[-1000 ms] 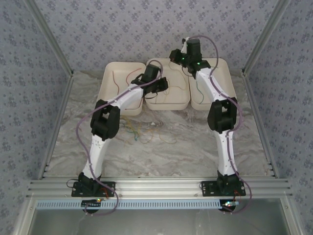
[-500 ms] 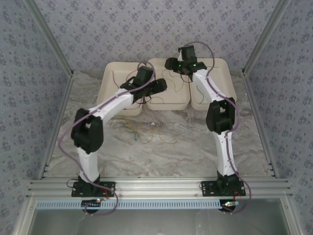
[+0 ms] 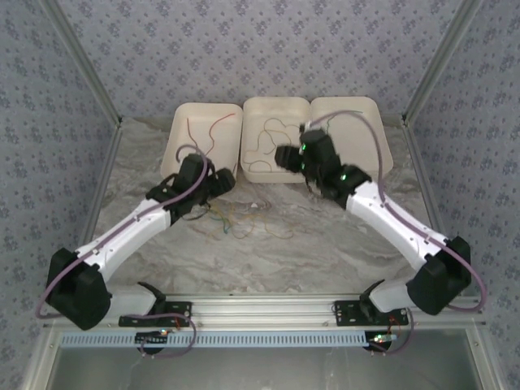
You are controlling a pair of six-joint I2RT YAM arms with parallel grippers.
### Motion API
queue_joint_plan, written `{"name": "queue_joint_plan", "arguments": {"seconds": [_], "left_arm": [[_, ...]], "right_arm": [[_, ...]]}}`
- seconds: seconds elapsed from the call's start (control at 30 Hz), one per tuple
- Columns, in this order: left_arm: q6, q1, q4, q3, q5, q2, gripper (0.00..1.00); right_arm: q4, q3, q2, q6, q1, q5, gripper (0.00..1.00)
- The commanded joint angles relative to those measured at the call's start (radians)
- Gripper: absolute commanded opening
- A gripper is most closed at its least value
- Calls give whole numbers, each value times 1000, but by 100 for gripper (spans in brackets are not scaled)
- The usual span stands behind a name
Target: Untangle the cables
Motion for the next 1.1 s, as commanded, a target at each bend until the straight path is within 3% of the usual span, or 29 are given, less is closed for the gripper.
{"name": "queue_joint_plan", "arguments": {"seconds": [0.0,0.17,0.47,0.67,0.9,1.0,1.07], "left_arm": [[-57,-10,18,-117,14,-41,84],[-66,-55,90,-145,52,36,86],[-79,-42,158,-222,-47,54,88],[-120,38,235,-274,3,86,74],[-120,67,316,-272,-16,203,60],[-143,66,392,-292,-31,252,58],[-182,71,476,-337,-46,270,44]], "right_arm": [[-71,-180,5,110,96,153,60],[-29,-341,47,138,214,183,66],[122,-420,173,158,203,138,62],[174,-409,255,180,177,119,44],[163,-419,214,199,188,159,0],[131,-419,142,192,187,183,0],[95,-407,86,178,187,200,0]]}}
